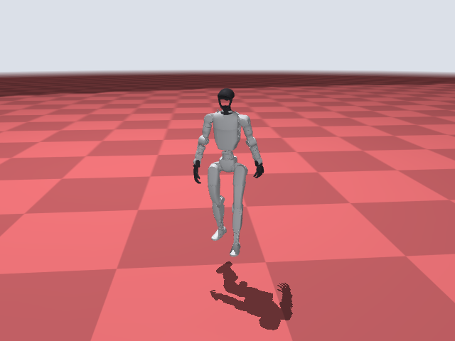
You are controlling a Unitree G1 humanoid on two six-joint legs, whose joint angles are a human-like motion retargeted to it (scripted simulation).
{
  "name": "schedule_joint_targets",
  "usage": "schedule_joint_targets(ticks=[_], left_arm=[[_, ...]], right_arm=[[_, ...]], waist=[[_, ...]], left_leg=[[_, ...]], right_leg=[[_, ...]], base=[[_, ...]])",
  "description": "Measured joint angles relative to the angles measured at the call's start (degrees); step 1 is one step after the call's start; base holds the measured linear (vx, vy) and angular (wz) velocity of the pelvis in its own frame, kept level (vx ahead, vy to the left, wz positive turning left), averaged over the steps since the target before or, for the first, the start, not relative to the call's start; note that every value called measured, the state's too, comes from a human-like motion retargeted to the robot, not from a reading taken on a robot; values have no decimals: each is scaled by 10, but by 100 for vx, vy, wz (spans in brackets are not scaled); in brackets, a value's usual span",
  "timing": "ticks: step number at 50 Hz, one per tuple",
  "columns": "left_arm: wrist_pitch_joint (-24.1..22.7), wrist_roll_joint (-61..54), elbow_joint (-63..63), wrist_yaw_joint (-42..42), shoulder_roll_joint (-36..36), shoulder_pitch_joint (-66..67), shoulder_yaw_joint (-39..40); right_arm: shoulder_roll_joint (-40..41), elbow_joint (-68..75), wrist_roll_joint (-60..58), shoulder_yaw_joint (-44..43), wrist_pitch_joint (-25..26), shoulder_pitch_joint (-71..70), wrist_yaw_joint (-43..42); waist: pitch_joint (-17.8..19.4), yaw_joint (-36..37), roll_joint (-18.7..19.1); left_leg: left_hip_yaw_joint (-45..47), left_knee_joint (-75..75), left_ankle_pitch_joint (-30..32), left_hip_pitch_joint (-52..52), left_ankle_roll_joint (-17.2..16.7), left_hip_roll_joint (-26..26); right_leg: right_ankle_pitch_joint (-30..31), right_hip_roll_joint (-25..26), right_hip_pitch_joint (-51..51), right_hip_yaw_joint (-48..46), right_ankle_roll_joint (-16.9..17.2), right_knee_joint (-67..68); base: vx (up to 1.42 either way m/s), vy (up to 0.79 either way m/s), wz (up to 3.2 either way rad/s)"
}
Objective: Stand up
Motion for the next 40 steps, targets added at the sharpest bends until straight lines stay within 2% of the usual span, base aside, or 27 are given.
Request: schedule_joint_targets(ticks=[2, 5, 7, 8, 10, 13, 15, 17, 20, 22, 25, 30, 32, 33, 35, 37, 38, 40], left_arm=[[-1, 3, -3, -4, 5, -1, 11], [-5, 0, -10, -7, 11, -3, 21], [-7, -11, -14, -5, 17, -11, 29], [-8, -16, -17, -4, 20, -17, 32], [-14, -26, -23, -5, 26, -27, 33], [-27, -47, -36, -3, 44, -46, 27], [-31, -56, -41, 3, 59, -64, 19], [-35, -59, -46, 7, 73, -86, 10], [-41, -65, -53, 14, 95, -116, -9], [-46, -68, -59, 24, 108, -143, -24], [-57, -76, -74, 35, 113, -176, -43], [-81, -92, -107, 49, 108, -221, -77], [-91, -97, -115, 56, 102, -238, -92], [-95, -98, -117, 59, 97, -246, -101], [-101, -96, -121, 59, 83, -251, -117], [-110, -89, -130, 53, 65, -252, -126], [-115, -87, -135, 51, 55, -250, -130], [-124, -85, -147, 50, 39, -245, -137]], right_arm=[[1, 8, -6, -1, 2, 10, 2], [5, 16, -15, -6, 7, 27, 2], [9, 23, -19, -12, 12, 49, 0], [10, 25, -15, -13, 12, 58, 0], [11, 31, -6, -15, 13, 72, 0], [11, 38, 5, -21, 13, 101, 0], [9, 40, 6, -29, 13, 116, 0], [7, 44, 11, -37, 14, 127, -1], [7, 51, 17, -48, 16, 142, -6], [7, 59, 23, -59, 18, 151, -4], [7, 67, 31, -65, 20, 160, -5], [13, 73, 39, -63, 16, 158, -7], [14, 73, 43, -56, 12, 155, -9], [15, 72, 43, -53, 10, 153, -11], [16, 70, 39, -48, 6, 156, -16], [13, 64, 34, -45, 5, 153, -14], [12, 59, 33, -45, 5, 152, -12], [9, 49, 34, -42, 3, 144, -12]], waist=[[-2, 8, 3], [-15, 9, 1], [-22, 13, -3], [-21, 16, -5], [-19, 13, -5], [-23, -11, 9], [-24, -16, 23], [-27, -14, 32], [-32, -4, 35], [-30, -14, 33], [-27, -33, 27], [-7, -69, -4], [0, -75, -12], [0, -74, -9], [-6, -87, 5], [-14, -94, 2], [-21, -89, -1], [-26, -85, -9]], left_leg=[[3, -6, 11, 14, -8, 3], [65, 13, -15, 28, -12, 24], [7, 25, -28, 24, -26, 11], [12, 31, -35, 29, -38, 21], [23, 35, -54, 42, -40, 23], [17, 29, -76, 65, -45, 33], [12, 34, -90, 72, -55, 49], [30, 44, -107, 77, -67, 70], [35, 53, -128, 86, -78, 80], [38, 57, -142, 97, -87, 80], [36, 56, -155, 111, -97, 74], [30, 55, -190, 151, -108, 43], [29, 63, -211, 167, -112, 38], [27, 74, -223, 168, -116, 45], [0, 115, -257, 162, -128, 59], [-5, 191, -293, 143, -148, 65], [-3, 236, -303, 131, -162, 66], [1, 330, -305, 111, -185, 69]], right_leg=[[-11, 10, 14, 9, -3, 10], [-4, 19, 18, 12, -5, 21], [29, 23, 21, 26, -3, 38], [48, 24, 21, 33, -3, 49], [85, 30, 19, 41, -3, 74], [187, 60, -6, 36, -3, 152], [224, 74, -38, 25, 10, 226], [215, 81, -81, 16, 18, 309], [159, 69, -132, -8, -14, 384], [133, 73, -170, -1, -10, 391], [118, 75, -212, 28, 21, 344], [111, 22, -240, 46, 65, 198], [133, 44, -246, 98, 60, 203], [102, 53, -254, 81, 55, 255], [49, -25, -254, -50, 35, 326], [5, 46, -264, 36, 26, 351], [-10, 44, -265, 27, 8, 370], [-30, 43, -274, 31, -8, 420]], base=[[50, 14, -41], [67, 23, -34], [45, 14, -67], [52, 23, -60], [56, 26, -27], [46, 17, -2], [43, 18, -31], [37, 15, -51], [43, 14, -50], [34, 8, 16], [43, 9, 45], [40, 1, 62], [43, -4, 41], [56, -6, 40], [75, -9, 73], [70, -10, 51], [74, -11, -3], [71, -6, -5]])
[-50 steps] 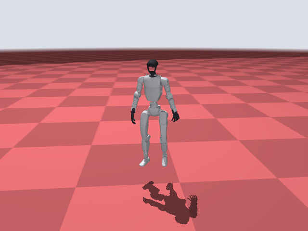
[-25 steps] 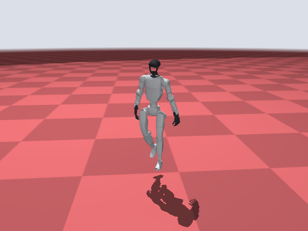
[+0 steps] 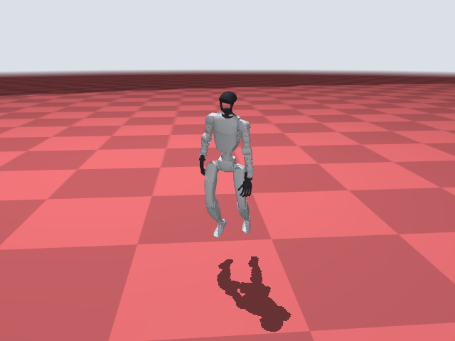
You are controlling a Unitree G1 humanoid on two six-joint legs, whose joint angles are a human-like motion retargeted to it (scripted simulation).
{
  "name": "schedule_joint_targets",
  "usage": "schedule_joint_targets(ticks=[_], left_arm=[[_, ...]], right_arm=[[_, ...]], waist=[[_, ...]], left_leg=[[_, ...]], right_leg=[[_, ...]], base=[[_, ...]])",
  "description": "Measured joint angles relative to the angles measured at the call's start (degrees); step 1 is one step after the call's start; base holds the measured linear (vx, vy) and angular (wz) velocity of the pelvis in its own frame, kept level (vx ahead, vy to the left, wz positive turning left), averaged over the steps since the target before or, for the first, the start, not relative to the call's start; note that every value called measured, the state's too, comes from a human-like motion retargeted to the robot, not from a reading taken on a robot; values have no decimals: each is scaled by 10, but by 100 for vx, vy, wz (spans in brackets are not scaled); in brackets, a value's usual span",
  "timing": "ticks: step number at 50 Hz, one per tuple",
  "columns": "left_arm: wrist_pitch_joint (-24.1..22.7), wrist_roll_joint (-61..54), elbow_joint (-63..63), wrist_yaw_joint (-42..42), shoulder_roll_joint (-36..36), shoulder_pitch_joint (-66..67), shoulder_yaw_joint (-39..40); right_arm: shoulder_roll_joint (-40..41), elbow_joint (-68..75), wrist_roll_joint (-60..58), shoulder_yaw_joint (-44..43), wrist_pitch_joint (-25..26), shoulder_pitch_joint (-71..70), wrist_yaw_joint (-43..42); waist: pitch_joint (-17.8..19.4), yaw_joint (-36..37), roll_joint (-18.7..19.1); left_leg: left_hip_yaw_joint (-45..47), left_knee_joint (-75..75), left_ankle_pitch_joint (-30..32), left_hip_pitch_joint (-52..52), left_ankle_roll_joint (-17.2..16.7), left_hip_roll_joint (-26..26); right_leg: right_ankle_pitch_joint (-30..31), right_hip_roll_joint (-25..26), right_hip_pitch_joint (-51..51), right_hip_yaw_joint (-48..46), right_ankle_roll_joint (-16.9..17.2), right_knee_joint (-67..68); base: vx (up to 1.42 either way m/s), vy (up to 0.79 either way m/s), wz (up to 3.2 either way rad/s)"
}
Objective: Stand up
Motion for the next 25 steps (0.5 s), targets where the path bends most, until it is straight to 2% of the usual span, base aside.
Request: schedule_joint_targets(ticks=[2, 5, 7, 10, 12, 14, 15, 16, 18, 20, 21, 22, 23, 25], left_arm=[[-13, -3, -15, -4, -14, 1, -11], [-23, 0, -37, -12, -17, 11, -28], [-36, 14, -70, -15, -24, 41, -46], [-64, 10, -136, -11, -28, 112, -81], [-88, -2, -179, -7, -24, 165, -102], [-113, -14, -230, -3, -7, 214, -122], [-126, -19, -259, 3, 5, 239, -130], [-142, -30, -288, 35, 20, 261, -126], [-192, -79, -327, 155, 44, 271, -116], [-260, -101, -331, 330, 41, 229, -73], [-227, -62, -286, 414, 7, 166, -22], [-189, -29, -230, 482, -19, 95, 23], [-139, -7, -153, 519, -28, 6, 60], [-79, -28, -59, 477, 62, -157, 74]], right_arm=[[-11, -17, 8, 5, -4, -25, 3], [-22, -51, 15, 7, -6, -51, 19], [-25, -97, 13, -11, -12, -40, 24], [-33, -181, 13, -41, -24, 3, 25], [-42, -242, 20, -62, -37, 41, 28], [-54, -300, 28, -93, -51, 78, 25], [-59, -327, 33, -111, -61, 95, 19], [-65, -347, 38, -120, -84, 103, -1], [-85, -370, 60, -110, -147, 91, -74], [-99, -369, 69, -40, -215, 22, -200], [-87, -332, 47, 19, -224, -69, -265], [-76, -291, 27, 60, -226, -157, -309], [-66, -242, 10, 64, -218, -242, -312], [-42, -202, -2, 46, -173, -414, -255]], waist=[[10, -18, -8], [13, -28, -23], [-1, -20, -21], [-26, 2, -6], [-33, 36, 1], [-31, 83, 7], [-29, 108, 12], [-32, 124, 18], [-45, 139, 27], [-88, 147, 70], [-102, 130, 138], [-109, 115, 173], [-105, 103, 142], [-37, 62, 130]], left_leg=[[-40, 140, 41, -46, -25, -40], [-39, 316, 113, -102, -25, -110], [-27, 409, 200, -129, -25, -132], [-16, 528, 307, -171, -25, -114], [-23, 587, 379, -180, -25, -107], [-22, 647, 407, -181, -25, -123], [-18, 670, 419, -180, -25, -123], [-7, 687, 457, -183, -25, -105], [21, 717, 548, -210, -25, -78], [91, 763, 577, -242, -25, 34], [-13, 804, 577, -363, -25, 242], [-55, 828, 577, -447, -25, 357], [24, 819, 577, -455, -23, 286], [88, 789, 577, -502, -25, 154]], right_leg=[[-29, -28, -25, 20, 19, 101], [-64, -54, -38, 56, 55, 211], [-72, -54, -43, 54, 66, 290], [-72, -48, -50, 45, 91, 404], [-68, -15, -29, 58, 121, 468], [-51, 20, -9, 73, 140, 544], [-38, 33, -3, 72, 139, 585], [-12, 38, -13, 56, 125, 627], [51, 47, -45, 30, 104, 700], [94, 101, -147, -31, 48, 783], [114, 112, -247, -71, 43, 803], [129, 129, -319, -87, 42, 799], [133, 157, -336, -56, 49, 745], [77, 142, -402, -31, 99, 760]], base=[[47, 28, 57], [65, 40, 44], [78, 32, 42], [114, 3, 30], [96, -2, -31], [108, 15, -61], [104, 9, -66], [80, 4, -70], [44, 0, -111], [54, -18, -299], [24, -53, -406], [-39, -37, -353], [-88, 35, -218], [-130, 101, 14]])
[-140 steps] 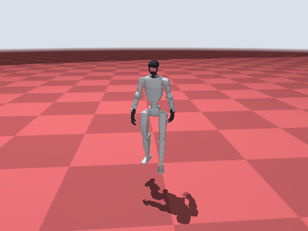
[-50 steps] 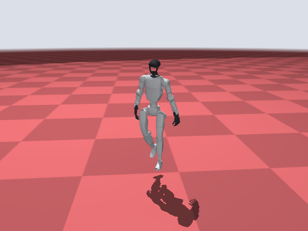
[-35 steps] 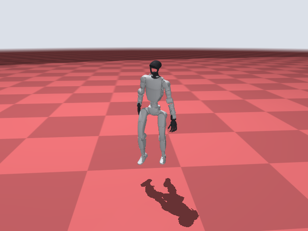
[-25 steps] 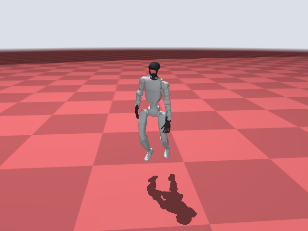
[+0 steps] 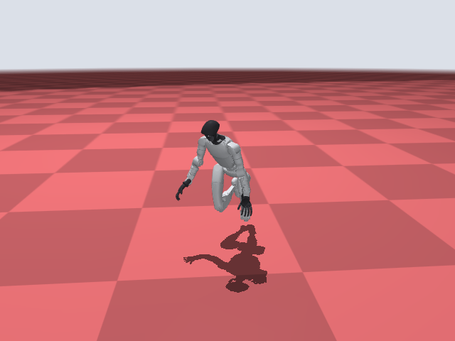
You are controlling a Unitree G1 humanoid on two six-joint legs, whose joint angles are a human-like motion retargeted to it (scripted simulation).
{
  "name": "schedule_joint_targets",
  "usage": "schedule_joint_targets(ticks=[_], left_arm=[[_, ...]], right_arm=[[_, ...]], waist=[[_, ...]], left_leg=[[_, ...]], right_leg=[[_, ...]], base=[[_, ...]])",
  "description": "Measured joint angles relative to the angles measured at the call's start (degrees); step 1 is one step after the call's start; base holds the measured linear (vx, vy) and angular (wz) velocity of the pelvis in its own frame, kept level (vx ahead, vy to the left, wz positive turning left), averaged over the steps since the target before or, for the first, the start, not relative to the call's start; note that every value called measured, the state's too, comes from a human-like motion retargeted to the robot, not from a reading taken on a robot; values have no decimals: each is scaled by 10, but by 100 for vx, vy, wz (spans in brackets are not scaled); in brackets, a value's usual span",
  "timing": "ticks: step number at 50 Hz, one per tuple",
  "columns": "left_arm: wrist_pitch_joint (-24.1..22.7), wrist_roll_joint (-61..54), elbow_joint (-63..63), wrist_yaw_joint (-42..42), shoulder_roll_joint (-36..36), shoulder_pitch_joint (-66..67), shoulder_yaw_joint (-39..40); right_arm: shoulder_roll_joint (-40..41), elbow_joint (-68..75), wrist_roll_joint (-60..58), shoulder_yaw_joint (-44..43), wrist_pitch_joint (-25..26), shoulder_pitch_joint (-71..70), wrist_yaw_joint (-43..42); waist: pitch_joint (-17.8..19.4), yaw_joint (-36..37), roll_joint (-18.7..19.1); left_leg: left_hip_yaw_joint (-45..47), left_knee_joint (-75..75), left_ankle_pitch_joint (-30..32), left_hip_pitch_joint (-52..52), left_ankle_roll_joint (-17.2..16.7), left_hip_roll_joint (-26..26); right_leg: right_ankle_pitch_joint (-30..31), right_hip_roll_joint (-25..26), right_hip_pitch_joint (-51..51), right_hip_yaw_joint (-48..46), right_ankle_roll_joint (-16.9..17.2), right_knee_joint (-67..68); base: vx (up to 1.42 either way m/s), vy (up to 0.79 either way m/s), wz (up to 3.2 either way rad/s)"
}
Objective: Stand up
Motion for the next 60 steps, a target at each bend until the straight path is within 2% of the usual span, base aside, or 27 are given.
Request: schedule_joint_targets(ticks=[2, 3, 5, 8, 10, 13, 18, 21, 23, 24, 25, 27, 28, 31, 32, 34, 35, 37, 41, 44, 45, 47, 50, 52, 56, 58, 60], left_arm=[[49, -11, 1, -104, 93, -118, -60], [73, -7, -5, -129, 124, -151, -89], [101, 15, -14, -135, 174, -210, -139], [122, 52, -23, -43, 186, -259, -174], [137, 79, -22, 21, 176, -295, -180], [157, 91, -25, 50, 189, -318, -204], [191, 113, -26, 33, 230, -336, -243], [214, 98, -37, 50, 226, -350, -231], [219, -3, -52, 70, 212, -346, -253], [253, -52, -126, 102, 194, -313, -254], [304, -89, -232, 144, 171, -267, -245], [260, -83, -330, 281, 197, -183, -223], [257, -74, -362, 326, 203, -124, -219], [290, -148, -436, 327, 214, 8, -250], [287, -159, -464, 309, 204, 45, -248], [275, -166, -517, 293, 191, 109, -224], [277, -166, -527, 299, 185, 118, -226], [303, -168, -652, 316, 153, 232, -190], [297, -162, -719, 329, 104, 298, -152], [323, -149, -895, 338, 30, 422, -114], [347, -148, -912, 362, 20, 423, -126], [337, -155, -917, 363, 12, 428, -110], [316, -166, -910, 340, 30, 431, -117], [294, -168, -897, 320, 51, 418, -129], [247, -113, -876, 258, 97, 393, -94], [230, -93, -877, 251, 119, 381, -64], [207, -104, -866, 227, 151, 361, -40]], right_arm=[[-13, -5, 21, 12, 44, -123, 19], [-28, -19, 22, 22, 48, -154, -6], [-44, -30, -8, 46, 54, -211, -109], [-60, -13, -114, 54, 88, -252, -262], [-72, 2, -145, 60, 120, -282, -299], [-89, 18, -155, 78, 128, -316, -287], [-160, 31, -160, 114, 138, -361, -274], [-197, 21, -148, 110, 148, -366, -294], [-245, 11, -73, 128, 153, -338, -319], [-249, -73, -49, 104, 228, -286, -355], [-239, -196, -40, 60, 339, -221, -400], [-224, -296, -51, 67, 293, -151, -518], [-217, -336, -46, 105, 272, -106, -531], [-227, -431, 8, 127, 308, 32, -522], [-224, -473, 13, 111, 325, 83, -516], [-217, -532, -2, 84, 317, 147, -511], [-217, -544, -5, 81, 316, 158, -517], [-210, -670, -14, 58, 342, 281, -549], [-204, -734, -16, 29, 328, 357, -559], [-149, -895, -37, -53, 302, 514, -557], [-126, -905, -48, -80, 286, 523, -556], [-103, -906, -42, -117, 249, 520, -536], [-76, -899, -40, -151, 191, 541, -498], [-69, -885, -44, -169, 183, 542, -483], [-105, -873, -103, -254, 190, 524, -459], [-139, -873, -94, -280, 203, 508, -454], [-192, -863, -33, -298, 220, 482, -385]], waist=[[48, -27, -16], [61, -32, -4], [71, -31, -9], [31, -20, -26], [14, -19, -39], [-8, -32, -38], [-54, -31, -63], [-75, -37, -80], [-77, -28, -97], [-60, -25, -102], [-35, -24, -104], [-10, -43, -116], [-8, -55, -123], [-28, -40, -125], [-33, -32, -126], [-52, -19, -128], [-58, -18, -127], [-41, -26, -127], [-87, -24, -127], [-131, -1, -100], [-145, 1, -93], [-147, 0, -93], [-153, 20, -98], [-151, 32, -111], [-174, 20, -125], [-194, 18, -130], [-185, 18, -124]], left_leg=[[-6, -51, 0, -27, 0, -44], [-16, -77, 0, -42, 0, -71], [-17, -105, -1, -54, 0, -61], [-6, -132, -44, -56, 0, -83], [-1, -156, -67, -59, 0, -131], [8, -210, -67, -44, 0, -174], [-39, -282, -164, -3, 0, -282], [-82, -325, -219, 45, 0, -314], [-132, -380, -243, 112, 0, -351], [-156, -409, -252, 165, 0, -357], [-177, -435, -263, 223, 0, -355], [-188, -454, -275, 302, 0, -340], [-186, -453, -292, 334, 0, -317], [-182, -510, -291, 426, 0, -283], [-173, -540, -277, 456, 0, -267], [-151, -585, -261, 478, 0, -247], [-157, -609, -261, 486, 0, -248], [-164, -695, -244, 572, 0, -262], [-158, -830, -218, 612, 0, -292], [-143, -856, -201, 562, 0, -260], [-134, -874, -189, 548, 0, -257], [-92, -904, -158, 538, 0, -250], [-122, -942, -167, 559, 0, -262], [-111, -940, -156, 556, 0, -265], [-9, -991, -91, 505, 0, -246], [-10, -1014, -83, 487, 0, -254], [-27, -1030, -94, 502, 0, -257]], right_leg=[[-36, -28, -9, 18, 26, -51], [-47, -48, -11, 22, 32, -61], [-61, -60, -5, 46, 55, -95], [-80, -80, -3, 68, 81, -132], [-91, -121, 0, 69, 84, -165], [-91, -127, 17, 63, 85, -241], [-67, -147, 75, 84, 86, -412], [-72, -161, 104, 83, 87, -488], [-53, -174, 170, 67, 87, -569], [-47, -173, 222, 59, 87, -617], [-45, -168, 277, 55, 87, -662], [-37, -176, 354, 48, 87, -707], [-31, -181, 389, 47, 87, -721], [-10, -189, 480, 22, 87, -801], [5, -197, 506, 12, 87, -833], [41, -222, 521, 17, 87, -867], [55, -234, 520, 14, 87, -872], [96, -259, 606, -12, 87, -929], [123, -287, 626, -18, 87, -957], [170, -260, 593, -16, 87, -977], [181, -260, 573, -22, 87, -973], [208, -258, 555, -13, 87, -977], [205, -238, 581, 17, 86, -997], [244, -230, 582, 13, 87, -997], [313, -198, 522, -37, 87, -1036], [315, -184, 502, -36, 87, -1052], [320, -174, 519, -20, 87, -1068]], base=[[-59, 81, 143], [24, 67, 87], [72, 36, -5], [85, 36, -42], [85, 65, -42], [57, 45, 31], [120, 52, -254], [80, 57, -4783], [-130, -20, -116], [-177, -38, -254], [-147, -31, -46], [-93, -10, 287], [-88, 7, 1395], [-51, 48, 3455], [30, 47, -564], [7, 39, -3781], [-49, 14, -1919], [-34, -17, -1924], [3, -25, 600], [-4, -15, 88], [25, -19, -236], [33, -19, -66], [9, -4, 49], [9, 2, -17], [4, 13, -306], [7, 7, 21], [11, -12, -4]])
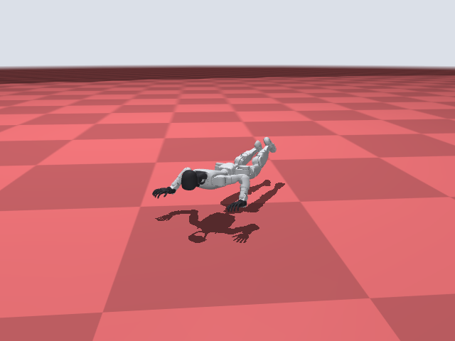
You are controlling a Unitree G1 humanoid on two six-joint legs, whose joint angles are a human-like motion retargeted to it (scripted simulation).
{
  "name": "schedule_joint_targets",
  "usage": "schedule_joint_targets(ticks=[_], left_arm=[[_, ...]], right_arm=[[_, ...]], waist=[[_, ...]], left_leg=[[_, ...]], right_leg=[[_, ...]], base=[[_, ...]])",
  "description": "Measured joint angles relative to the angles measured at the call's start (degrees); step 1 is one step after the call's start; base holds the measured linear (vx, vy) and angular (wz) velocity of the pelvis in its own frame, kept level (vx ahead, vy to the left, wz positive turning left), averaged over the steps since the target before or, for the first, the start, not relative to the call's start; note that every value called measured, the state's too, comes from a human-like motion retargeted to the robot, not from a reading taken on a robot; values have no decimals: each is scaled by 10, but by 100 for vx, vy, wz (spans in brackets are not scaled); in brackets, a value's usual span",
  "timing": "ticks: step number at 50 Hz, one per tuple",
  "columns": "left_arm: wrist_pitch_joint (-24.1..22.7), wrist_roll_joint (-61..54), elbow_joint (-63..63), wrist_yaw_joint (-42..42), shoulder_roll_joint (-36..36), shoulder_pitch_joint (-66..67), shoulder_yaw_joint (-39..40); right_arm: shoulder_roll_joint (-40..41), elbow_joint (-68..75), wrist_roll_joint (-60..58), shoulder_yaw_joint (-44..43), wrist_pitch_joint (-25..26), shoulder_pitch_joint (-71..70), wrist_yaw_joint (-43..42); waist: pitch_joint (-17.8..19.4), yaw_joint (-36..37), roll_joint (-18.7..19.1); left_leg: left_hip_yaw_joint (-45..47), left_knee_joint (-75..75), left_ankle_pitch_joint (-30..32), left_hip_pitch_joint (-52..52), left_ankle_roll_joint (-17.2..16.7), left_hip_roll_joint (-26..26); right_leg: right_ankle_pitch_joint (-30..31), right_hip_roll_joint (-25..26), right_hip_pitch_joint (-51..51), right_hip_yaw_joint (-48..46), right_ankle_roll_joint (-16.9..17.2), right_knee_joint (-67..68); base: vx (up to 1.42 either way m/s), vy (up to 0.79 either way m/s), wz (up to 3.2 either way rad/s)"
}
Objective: Stand up
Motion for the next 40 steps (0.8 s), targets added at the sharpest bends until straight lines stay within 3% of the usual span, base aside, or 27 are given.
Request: schedule_joint_targets(ticks=[3, 7, 10, 12, 15, 18, 22, 40], left_arm=[[-15, -36, -3, -131, 46, -47, 35], [-12, -34, -17, -187, 70, -86, 61], [4, -28, -29, -228, 79, -119, 78], [33, -8, -64, -310, 75, -182, 112], [28, -13, -84, -329, 65, -197, 137], [28, -21, -101, -315, 66, -201, 135], [37, -16, -108, -307, 69, -203, 150], [62, -8, -107, -303, 86, -217, 138]], right_arm=[[-66, -4, 79, -31, 9, -48, 215], [-97, -16, 100, -46, 30, -79, 284], [-101, -38, 97, -60, 48, -115, 298], [-64, -87, 74, -66, 56, -199, 295], [-57, -98, 88, -69, 39, -213, 281], [-57, -99, 96, -63, 30, -222, 283], [-59, -94, 93, -72, 38, -235, 290], [-61, -84, 71, -56, 51, -261, 286]], waist=[[13, -7, 8], [15, -18, 18], [25, -25, 33], [74, -30, 45], [91, -41, 42], [109, -56, 45], [112, -58, 41], [125, -77, 52]], left_leg=[[18, -30, -3, 11, 0, 13], [49, -54, 29, -7, 0, 23], [58, -77, 44, -23, 0, 16], [58, -91, 48, -32, 0, 19], [84, -93, 89, -56, 0, 23], [101, -76, 93, -63, 0, 19], [62, -102, 76, -52, 0, 8], [60, -104, 80, -40, 0, 17]], right_leg=[[-2, 12, 16, 3, 0, -14], [11, 13, 10, 1, 0, -15], [29, 9, 3, 14, 0, -18], [32, 24, 7, 17, 0, -36], [33, 31, -5, 17, 0, -34], [34, 32, -21, 28, 0, -10], [33, 34, -37, 42, 0, -10], [34, 47, -36, 24, 0, 8]], base=[[6, -17, -135], [6, -12, -170], [14, -23, 16], [2, -6, 217], [1, -4, -131], [4, -7, -150], [-4, -1, 105], [-3, 0, -51]])
